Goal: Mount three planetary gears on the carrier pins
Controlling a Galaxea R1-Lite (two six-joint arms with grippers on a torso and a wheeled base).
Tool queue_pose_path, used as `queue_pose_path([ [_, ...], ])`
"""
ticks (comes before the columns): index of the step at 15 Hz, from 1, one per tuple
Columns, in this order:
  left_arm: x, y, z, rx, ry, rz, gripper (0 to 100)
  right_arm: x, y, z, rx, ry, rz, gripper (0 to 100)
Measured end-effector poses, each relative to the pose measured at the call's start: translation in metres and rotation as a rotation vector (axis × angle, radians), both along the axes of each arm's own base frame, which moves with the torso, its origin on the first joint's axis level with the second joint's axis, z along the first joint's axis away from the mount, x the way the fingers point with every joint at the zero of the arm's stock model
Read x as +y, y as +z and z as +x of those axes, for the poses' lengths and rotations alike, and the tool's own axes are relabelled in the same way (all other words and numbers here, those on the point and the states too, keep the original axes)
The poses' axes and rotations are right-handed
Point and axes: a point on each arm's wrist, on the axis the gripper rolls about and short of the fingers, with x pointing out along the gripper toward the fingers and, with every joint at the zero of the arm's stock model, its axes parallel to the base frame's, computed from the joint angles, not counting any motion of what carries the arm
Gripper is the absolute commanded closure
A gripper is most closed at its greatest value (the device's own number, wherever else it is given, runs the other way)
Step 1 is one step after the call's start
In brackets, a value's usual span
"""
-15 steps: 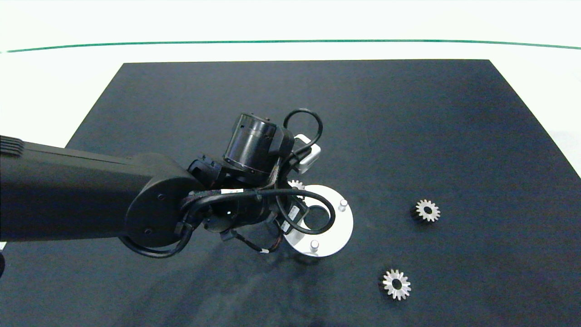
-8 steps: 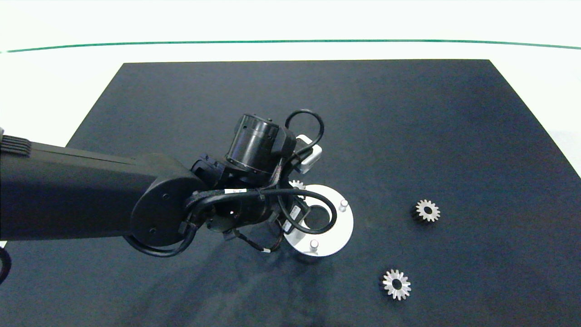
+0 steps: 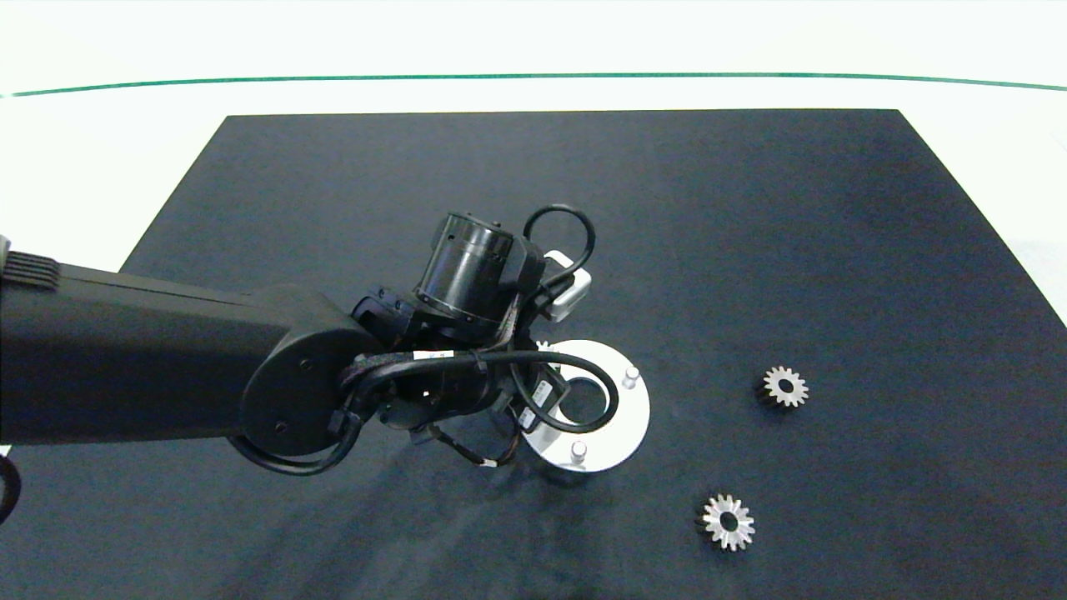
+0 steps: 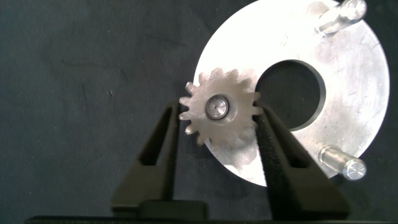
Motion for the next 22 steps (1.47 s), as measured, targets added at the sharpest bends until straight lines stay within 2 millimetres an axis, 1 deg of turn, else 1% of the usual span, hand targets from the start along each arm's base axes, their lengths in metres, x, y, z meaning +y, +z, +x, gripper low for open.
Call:
queue_pose_path([
  [5, 0.003, 0.003, -0.002, 0.001, 0.0, 0.004, 0, 0.0, 0.0, 0.0, -0.002, 0.002, -0.002, 0],
  [6, 0.007, 0.007, -0.005, 0.007, 0.003, 0.011, 0, 0.0, 0.001, 0.0, -0.004, 0.01, -0.014, 0],
  [8, 0.024, 0.025, -0.017, 0.031, 0.015, 0.033, 0, 0.0, 0.001, 0.0, -0.002, 0.02, -0.029, 0],
  [10, 0.047, 0.05, -0.037, 0.041, 0.031, 0.031, 0, 0.0, 0.004, 0.002, 0.003, 0.022, -0.03, 0],
  [11, 0.061, 0.062, -0.05, 0.042, 0.042, 0.022, 0, 0.0, 0.009, 0.003, -0.004, 0.023, -0.029, 0],
  [13, 0.096, 0.083, -0.079, 0.032, 0.081, -0.01, 0, 0.0, 0.019, 0.008, 0.004, 0.024, -0.037, 0],
  [15, 0.136, 0.093, -0.107, 0.014, 0.17, -0.069, 0, 0.001, 0.025, 0.022, 0.044, 0.057, -0.052, 0],
  [17, 0.172, 0.094, -0.135, 0.001, 0.28, -0.146, 0, 0.005, 0.027, 0.039, 0.084, 0.216, -0.094, 0],
  [18, 0.185, 0.092, -0.15, -0.001, 0.324, -0.176, 0, 0.007, 0.027, 0.046, 0.103, 0.297, -0.126, 0],
  [20, 0.207, 0.085, -0.179, 0.002, 0.4, -0.231, 0, 0.015, 0.027, 0.066, 0.153, 0.455, -0.172, 0],
  [22, 0.226, 0.078, -0.206, -0.003, 0.494, -0.27, 0, 0.031, 0.026, 0.091, 0.212, 0.558, -0.212, 0],
])
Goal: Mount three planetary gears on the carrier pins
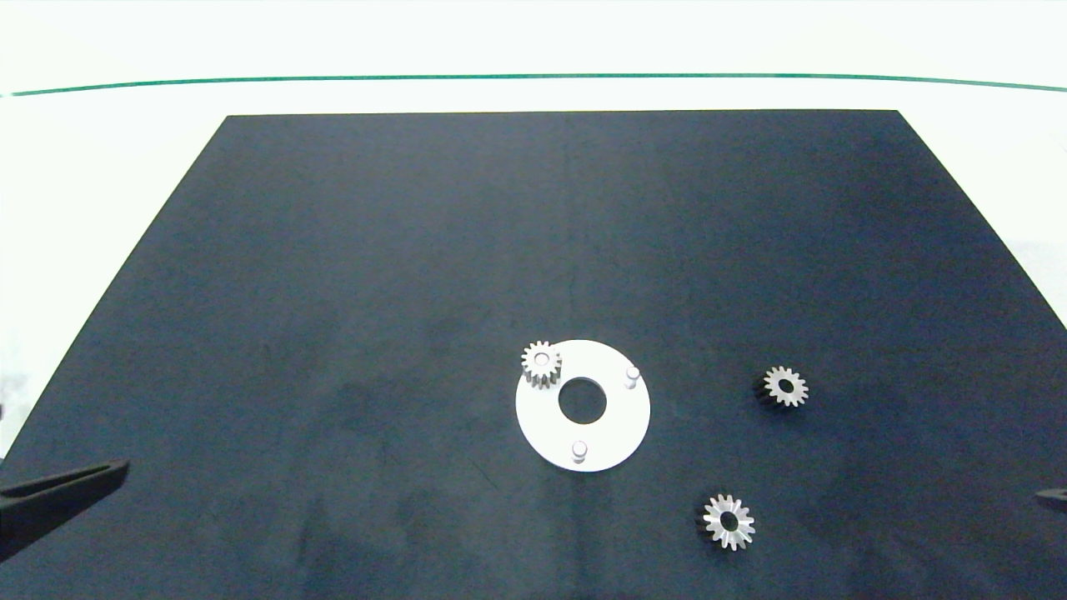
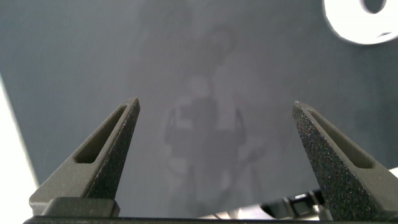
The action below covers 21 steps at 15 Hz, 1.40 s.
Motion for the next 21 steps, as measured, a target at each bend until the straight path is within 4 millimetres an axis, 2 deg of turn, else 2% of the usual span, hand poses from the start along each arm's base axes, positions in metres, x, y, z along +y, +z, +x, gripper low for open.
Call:
queue_pose_path([
  [4, 0.023, -0.011, -0.055, -0.043, 0.157, -0.032, 0, 0.05, -0.01, 0.044, 0.052, 0.094, -0.096, 0],
  [6, 0.028, -0.018, -0.079, -0.061, 0.183, -0.038, 0, 0.078, -0.018, 0.057, 0.059, 0.104, -0.128, 0],
  [9, 0.031, -0.026, -0.099, -0.108, 0.23, -0.052, 0, 0.108, -0.031, 0.067, 0.044, 0.089, -0.203, 0],
  [14, 0.033, -0.039, -0.113, -0.146, 0.241, -0.063, 0, 0.13, -0.048, 0.082, 0.094, 0.01, -0.245, 0],
  [18, 0.034, -0.041, -0.119, -0.165, 0.242, -0.069, 0, 0.138, -0.061, 0.093, 0.141, -0.012, -0.274, 0],
  [21, 0.034, -0.045, -0.121, -0.167, 0.241, -0.07, 0, 0.141, -0.068, 0.099, 0.173, -0.049, -0.266, 6],
])
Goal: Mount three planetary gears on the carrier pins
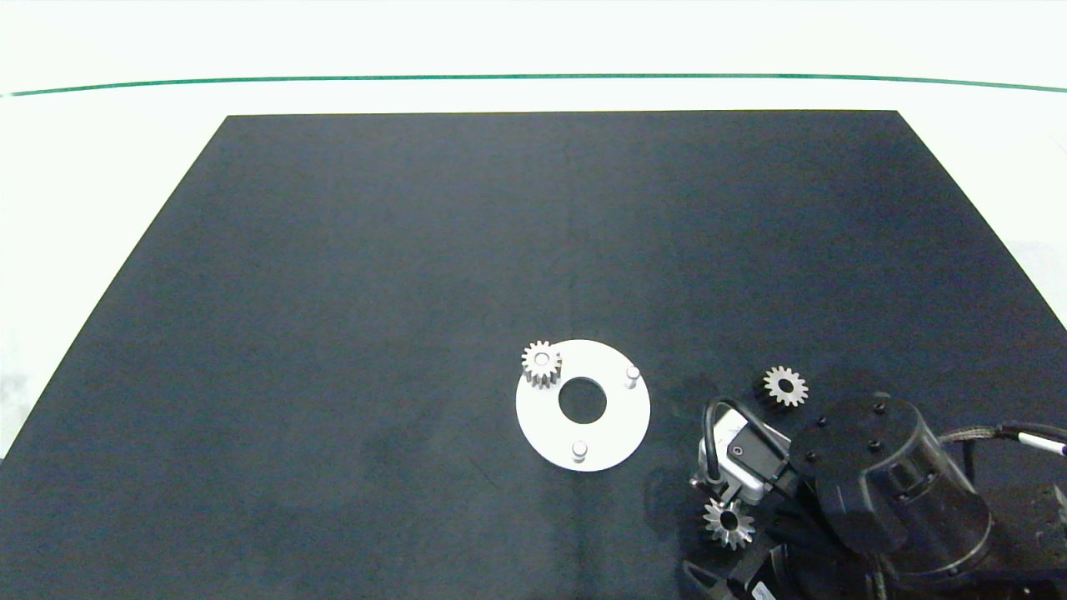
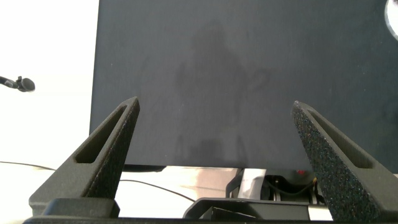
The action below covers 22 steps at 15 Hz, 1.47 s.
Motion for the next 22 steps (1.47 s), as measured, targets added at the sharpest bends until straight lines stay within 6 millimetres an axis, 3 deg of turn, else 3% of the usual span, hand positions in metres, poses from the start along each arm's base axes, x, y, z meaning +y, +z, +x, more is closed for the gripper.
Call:
queue_pose_path([
  [22, 0.0016, -0.007, -0.0065, -0.01, -0.005, -0.003, 0, 0.0056, -0.0076, 0.008, 0.016, -0.013, -0.013, 50],
])
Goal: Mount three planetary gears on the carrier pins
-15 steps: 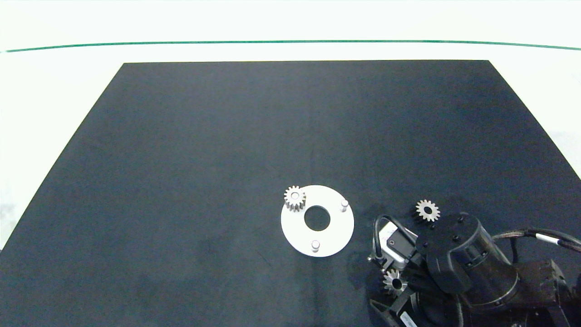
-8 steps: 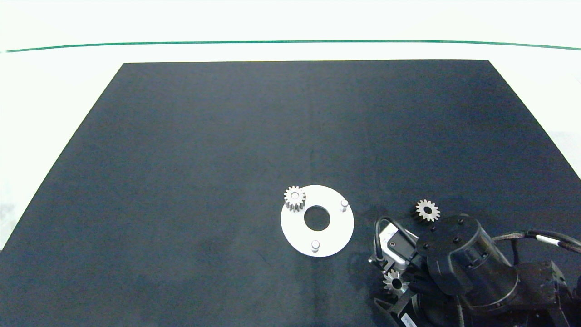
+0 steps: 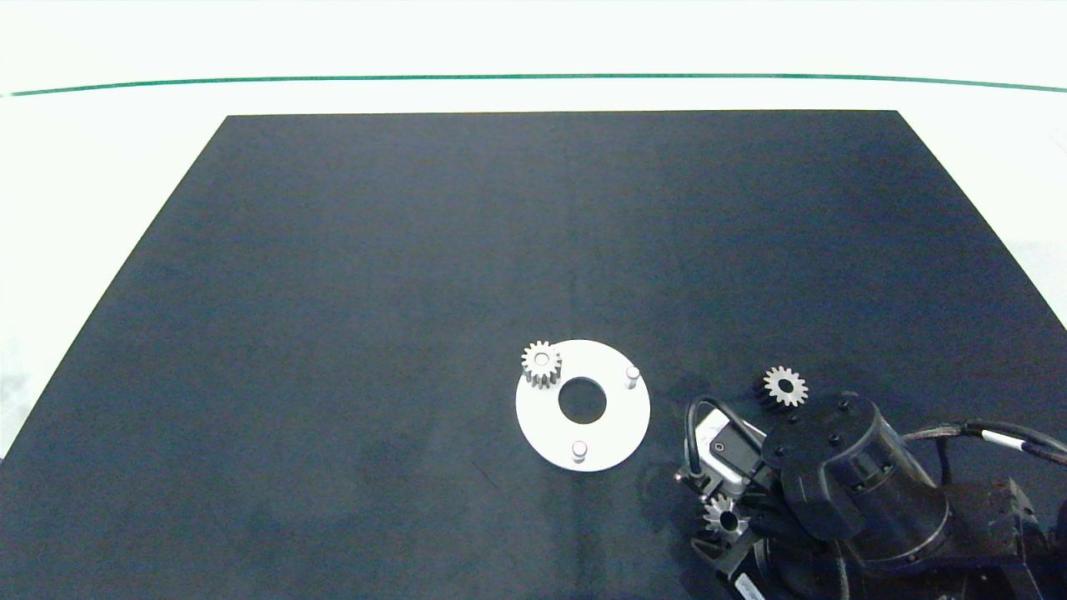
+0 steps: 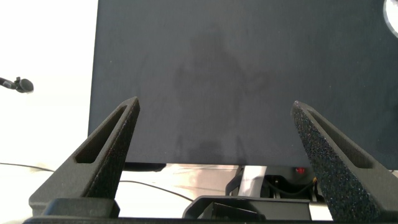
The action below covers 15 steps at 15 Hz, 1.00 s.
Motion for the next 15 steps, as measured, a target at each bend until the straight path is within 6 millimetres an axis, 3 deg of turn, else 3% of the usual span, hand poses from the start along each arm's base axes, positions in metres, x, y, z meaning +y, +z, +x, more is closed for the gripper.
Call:
queue_pose_path([
  [15, 0.0005, -0.0037, -0.0003, 0.004, -0.006, 0.001, 0, 0.001, -0.003, 0.0039, 0.001, -0.009, 0.0, 80],
])
